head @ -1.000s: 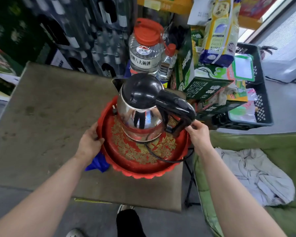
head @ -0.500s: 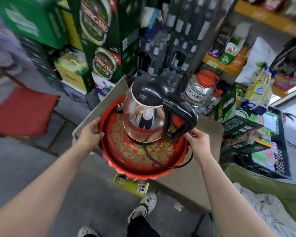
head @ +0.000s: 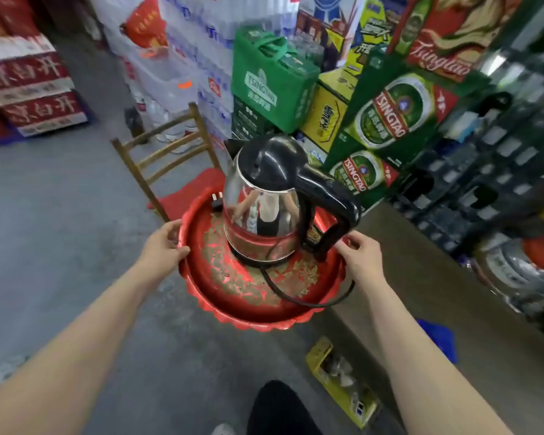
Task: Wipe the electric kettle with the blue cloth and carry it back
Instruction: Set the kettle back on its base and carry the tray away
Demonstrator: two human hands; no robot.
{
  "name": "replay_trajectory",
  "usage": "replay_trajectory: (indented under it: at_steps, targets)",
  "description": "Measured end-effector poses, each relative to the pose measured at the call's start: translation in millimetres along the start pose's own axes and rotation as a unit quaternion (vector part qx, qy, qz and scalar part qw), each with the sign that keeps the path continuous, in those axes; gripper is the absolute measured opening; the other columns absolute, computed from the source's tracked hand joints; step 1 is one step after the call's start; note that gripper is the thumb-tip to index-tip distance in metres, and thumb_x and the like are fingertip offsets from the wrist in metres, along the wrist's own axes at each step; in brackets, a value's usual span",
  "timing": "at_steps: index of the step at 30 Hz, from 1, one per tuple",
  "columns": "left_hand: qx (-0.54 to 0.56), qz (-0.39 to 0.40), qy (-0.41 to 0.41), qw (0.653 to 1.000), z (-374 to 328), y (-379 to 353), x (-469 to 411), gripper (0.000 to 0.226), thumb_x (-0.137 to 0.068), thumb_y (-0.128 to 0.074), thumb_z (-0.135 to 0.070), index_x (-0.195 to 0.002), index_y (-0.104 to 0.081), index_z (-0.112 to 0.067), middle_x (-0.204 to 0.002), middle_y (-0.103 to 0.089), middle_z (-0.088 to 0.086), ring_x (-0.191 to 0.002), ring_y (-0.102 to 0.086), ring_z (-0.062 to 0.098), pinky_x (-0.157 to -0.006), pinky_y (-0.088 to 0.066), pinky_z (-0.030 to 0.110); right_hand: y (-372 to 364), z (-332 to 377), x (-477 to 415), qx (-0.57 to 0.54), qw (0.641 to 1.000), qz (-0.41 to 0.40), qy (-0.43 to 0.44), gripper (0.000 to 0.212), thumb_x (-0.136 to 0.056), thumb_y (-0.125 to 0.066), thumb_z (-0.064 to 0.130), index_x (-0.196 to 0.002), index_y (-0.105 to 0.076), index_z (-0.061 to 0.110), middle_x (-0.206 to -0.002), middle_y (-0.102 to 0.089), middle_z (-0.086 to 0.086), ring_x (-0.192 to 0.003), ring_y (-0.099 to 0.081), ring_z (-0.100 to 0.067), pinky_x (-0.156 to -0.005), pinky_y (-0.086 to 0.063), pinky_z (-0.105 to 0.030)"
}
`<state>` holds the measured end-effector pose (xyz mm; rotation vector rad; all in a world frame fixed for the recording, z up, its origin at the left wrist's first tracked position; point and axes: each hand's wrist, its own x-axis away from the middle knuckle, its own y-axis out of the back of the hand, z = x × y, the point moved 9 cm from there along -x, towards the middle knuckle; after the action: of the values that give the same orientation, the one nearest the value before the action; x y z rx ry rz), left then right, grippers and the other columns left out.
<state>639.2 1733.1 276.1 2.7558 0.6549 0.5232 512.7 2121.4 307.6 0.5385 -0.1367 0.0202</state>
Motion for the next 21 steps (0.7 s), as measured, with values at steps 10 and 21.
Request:
replay_trajectory:
  at_steps: [10, 21]
  targets:
    - [0.032, -0.128, 0.037, 0.991, 32, 198, -126, 0.055, -0.083, -0.053, 0.02, -0.13, -0.053, -0.008, -0.079, -0.054, 0.007, -0.07, -0.053, 0.022, -0.055, -0.051, 0.02, -227, 172, -101, -0.004, 0.989, 0.131, 0.066, 0.008, -0.087, -0.078, 0.023, -0.094, -0.075, 0.026, -0.079, -0.071, 0.011, -0.075, -0.069, -0.012, -0.079, -0.058, -0.038]
    - [0.056, -0.245, 0.079, 0.965, 52, 411, -290, 0.052, -0.082, -0.051, 0.023, -0.129, -0.051, -0.001, -0.075, -0.05, 0.008, -0.063, -0.049, 0.021, -0.047, -0.047, 0.013, -499, 345, -232, 0.029, 0.97, 0.204, 0.128, 0.006, -0.081, -0.08, 0.025, -0.087, -0.077, 0.024, -0.064, -0.065, 0.013, -0.058, -0.057, -0.006, -0.065, -0.047, -0.03]
